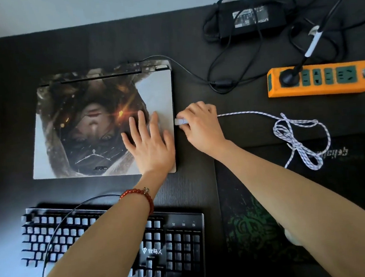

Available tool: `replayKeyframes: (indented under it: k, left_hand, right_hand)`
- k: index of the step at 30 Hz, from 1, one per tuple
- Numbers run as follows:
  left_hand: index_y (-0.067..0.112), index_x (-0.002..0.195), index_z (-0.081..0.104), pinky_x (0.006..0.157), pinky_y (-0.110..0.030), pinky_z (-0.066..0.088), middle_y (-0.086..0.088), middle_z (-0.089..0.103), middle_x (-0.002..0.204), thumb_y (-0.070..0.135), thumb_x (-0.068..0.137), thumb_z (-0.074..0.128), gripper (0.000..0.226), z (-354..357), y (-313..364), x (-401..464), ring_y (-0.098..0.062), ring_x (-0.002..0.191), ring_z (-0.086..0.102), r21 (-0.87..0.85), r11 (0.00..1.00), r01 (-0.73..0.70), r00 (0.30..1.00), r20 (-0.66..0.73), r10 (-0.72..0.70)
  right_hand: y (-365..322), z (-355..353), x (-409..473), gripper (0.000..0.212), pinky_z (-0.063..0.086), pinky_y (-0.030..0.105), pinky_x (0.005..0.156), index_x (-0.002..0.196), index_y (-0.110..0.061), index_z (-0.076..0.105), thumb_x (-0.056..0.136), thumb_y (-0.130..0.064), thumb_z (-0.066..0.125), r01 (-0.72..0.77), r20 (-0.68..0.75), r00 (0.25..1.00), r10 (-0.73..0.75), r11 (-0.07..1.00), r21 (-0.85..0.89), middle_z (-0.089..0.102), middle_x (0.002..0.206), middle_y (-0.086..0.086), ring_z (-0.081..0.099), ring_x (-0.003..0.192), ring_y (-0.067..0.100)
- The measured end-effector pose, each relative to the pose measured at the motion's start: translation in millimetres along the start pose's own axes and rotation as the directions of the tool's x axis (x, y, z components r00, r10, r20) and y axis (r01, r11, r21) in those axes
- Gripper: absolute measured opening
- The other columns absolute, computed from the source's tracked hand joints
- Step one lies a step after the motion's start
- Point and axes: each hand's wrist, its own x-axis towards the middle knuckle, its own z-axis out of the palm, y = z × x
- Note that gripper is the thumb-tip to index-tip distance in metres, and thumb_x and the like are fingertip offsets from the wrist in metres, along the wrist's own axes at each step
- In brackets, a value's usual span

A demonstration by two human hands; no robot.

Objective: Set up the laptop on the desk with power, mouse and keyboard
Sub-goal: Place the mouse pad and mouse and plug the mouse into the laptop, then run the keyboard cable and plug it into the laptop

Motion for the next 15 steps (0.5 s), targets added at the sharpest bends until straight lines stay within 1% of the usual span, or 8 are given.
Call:
replayKeyframes:
  k: [3,6,7,9,10,11,13,15]
  left_hand:
    - [0.024,0.141,0.031,0.113,-0.056,0.001,-0.006,0.02,0.155,0.036,0.09,0.035,0.052,-4.6,-0.8,0.1,-0.027,0.144,0.007,-0.06,0.998,0.01,0.998,0.068,-0.006]
    - [0.025,0.142,0.03,0.114,-0.049,-0.006,-0.003,0.014,0.157,0.028,0.091,0.045,0.053,-20.2,-2.2,8.7,-0.023,0.145,0.0,-0.2,0.98,0.023,0.982,0.19,0.016]
    - [0.021,0.14,0.035,0.115,-0.045,-0.003,-0.005,0.02,0.155,0.022,0.09,0.047,0.051,-30.2,-6.6,9.0,-0.024,0.145,0.005,-0.317,0.947,0.05,0.973,0.227,0.025]
    - [0.008,0.131,0.047,0.113,-0.041,0.019,-0.014,0.041,0.141,0.01,0.09,0.047,0.041,-57.9,-28.0,-1.9,-0.03,0.135,0.031,-0.589,0.799,0.125,0.977,0.215,0.005]
    - [0.005,0.126,0.051,0.109,-0.041,0.03,-0.016,0.048,0.132,0.007,0.09,0.047,0.036,-69.7,-42.4,-13.4,-0.031,0.126,0.041,-0.661,0.738,0.137,0.983,0.183,-0.019]
    - [0.005,0.122,0.054,0.104,-0.043,0.036,-0.015,0.052,0.126,0.006,0.089,0.048,0.034,-82.2,-67.2,-30.7,-0.031,0.119,0.045,-0.673,0.73,0.123,0.989,0.142,-0.036]
    - [0.009,0.118,0.056,0.1,-0.049,0.039,-0.013,0.054,0.123,0.009,0.086,0.053,0.032,-93.1,-118.6,-68.2,-0.031,0.117,0.047,-0.575,0.816,0.062,0.998,0.053,-0.039]
    - [0.014,0.119,0.055,0.103,-0.053,0.032,-0.011,0.051,0.129,0.022,0.083,0.058,0.038,-96.9,-178.6,-105.3,-0.032,0.124,0.042,-0.409,0.911,0.061,0.998,-0.005,-0.07]
  right_hand:
    - [-15.2,-11.4,-24.9,0.045,0.027,0.04,0.101,0.129,-0.015,0.044,0.086,-0.017,0.053,-0.091,-0.004,0.996,0.091,0.996,-0.013,0.05,0.129,0.005,0.039,0.124,0.024]
    - [-43.1,-19.6,-74.2,0.039,0.035,0.041,0.098,0.123,-0.015,0.051,0.084,-0.012,0.055,-0.094,-0.071,0.993,0.097,0.995,0.043,0.055,0.123,0.007,0.047,0.118,0.026]
    - [-53.5,-18.5,-92.1,0.036,0.039,0.042,0.096,0.118,-0.013,0.055,0.082,-0.01,0.058,-0.072,-0.082,0.994,0.074,0.997,0.028,0.057,0.119,0.007,0.051,0.114,0.027]
    - [-79.0,-12.1,-125.3,0.03,0.045,0.044,0.089,0.107,-0.012,0.062,0.078,-0.009,0.065,-0.024,-0.104,0.994,0.021,0.999,-0.032,0.062,0.108,0.006,0.059,0.103,0.027]
    - [-90.6,-7.2,-138.6,0.028,0.047,0.044,0.086,0.103,-0.013,0.065,0.076,-0.009,0.067,-0.006,-0.097,0.995,0.002,0.999,-0.047,0.064,0.103,0.005,0.061,0.098,0.026]
    - [-108.5,0.8,-150.1,0.027,0.049,0.045,0.085,0.101,-0.015,0.066,0.075,-0.01,0.068,0.032,-0.086,0.996,-0.037,0.998,-0.062,0.064,0.1,0.003,0.062,0.096,0.025]
    - [-137.8,17.7,-164.6,0.028,0.048,0.052,0.089,0.104,-0.018,0.066,0.076,-0.019,0.067,0.119,-0.001,0.993,-0.12,0.988,-0.102,0.064,0.102,0.002,0.062,0.098,0.024]
    - [-171.7,39.7,-169.7,0.04,0.035,0.062,0.101,0.117,-0.022,0.059,0.079,-0.033,0.062,0.22,0.152,0.969,-0.195,0.96,-0.174,0.06,0.118,0.005,0.054,0.115,0.027]
